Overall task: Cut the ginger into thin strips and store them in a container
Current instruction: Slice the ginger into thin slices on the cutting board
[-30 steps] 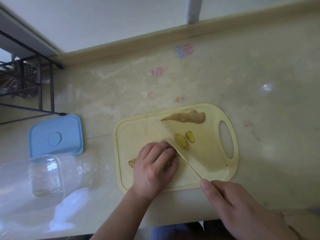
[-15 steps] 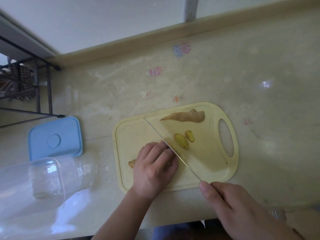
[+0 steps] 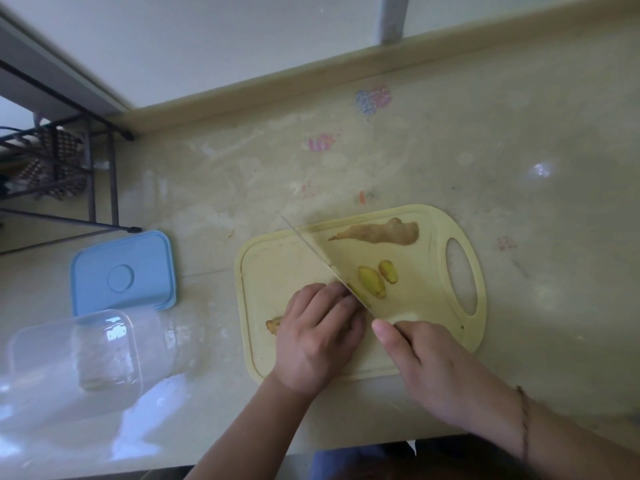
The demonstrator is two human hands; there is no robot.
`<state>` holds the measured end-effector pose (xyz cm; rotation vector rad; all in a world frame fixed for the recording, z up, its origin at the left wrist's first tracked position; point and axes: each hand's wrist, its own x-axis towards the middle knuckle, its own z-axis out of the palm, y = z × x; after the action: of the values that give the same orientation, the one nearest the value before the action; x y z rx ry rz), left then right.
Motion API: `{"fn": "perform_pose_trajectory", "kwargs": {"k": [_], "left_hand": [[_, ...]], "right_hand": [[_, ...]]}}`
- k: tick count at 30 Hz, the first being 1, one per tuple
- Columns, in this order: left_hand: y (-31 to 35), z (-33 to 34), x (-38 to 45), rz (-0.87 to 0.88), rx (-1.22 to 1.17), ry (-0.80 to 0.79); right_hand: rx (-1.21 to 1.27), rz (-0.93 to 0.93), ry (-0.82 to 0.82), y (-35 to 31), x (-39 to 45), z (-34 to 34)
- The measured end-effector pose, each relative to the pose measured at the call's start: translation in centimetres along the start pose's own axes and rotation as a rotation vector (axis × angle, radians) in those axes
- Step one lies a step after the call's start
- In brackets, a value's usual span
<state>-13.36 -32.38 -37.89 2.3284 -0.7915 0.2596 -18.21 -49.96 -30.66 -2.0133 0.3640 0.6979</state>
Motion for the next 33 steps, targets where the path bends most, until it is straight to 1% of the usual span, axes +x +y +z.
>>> {"fn": "perform_pose_trajectory", "kwargs": {"k": [5, 10, 14, 17, 22, 28, 33], "left_hand": [[-0.1, 0.1, -0.1, 0.007, 0.008, 0.01], [0.0, 0.0, 0.2, 0.01, 0.015, -0.009], [0.0, 0.0, 0.1, 0.005, 0.016, -0.01], [0.0, 0.1, 0.0, 0.021, 0.011, 0.007], [0.0, 0.1, 0.0, 0.016, 0.016, 0.01], [-0.1, 0.0, 0.1, 0.008, 0.023, 0.016], [0.1, 0.0, 0.0, -0.015, -0.006, 0.013]], "right_hand": [[-0.001, -0.038, 0.007, 0.1, -0.1, 0.7], [0.031, 0.005, -0.026, 0.1, -0.6, -0.5], [0.033, 0.066, -0.029, 1.6, -3.1, -0.9], [0.016, 0.063, -0.016, 1.8, -3.3, -0.4], [0.008, 0.024, -0.022, 0.2, -0.6, 0.1], [0.047, 0.082, 0.021, 2.1, -2.1, -1.2], [0.104, 0.084, -0.049, 1.6, -3.2, -0.7]]}}
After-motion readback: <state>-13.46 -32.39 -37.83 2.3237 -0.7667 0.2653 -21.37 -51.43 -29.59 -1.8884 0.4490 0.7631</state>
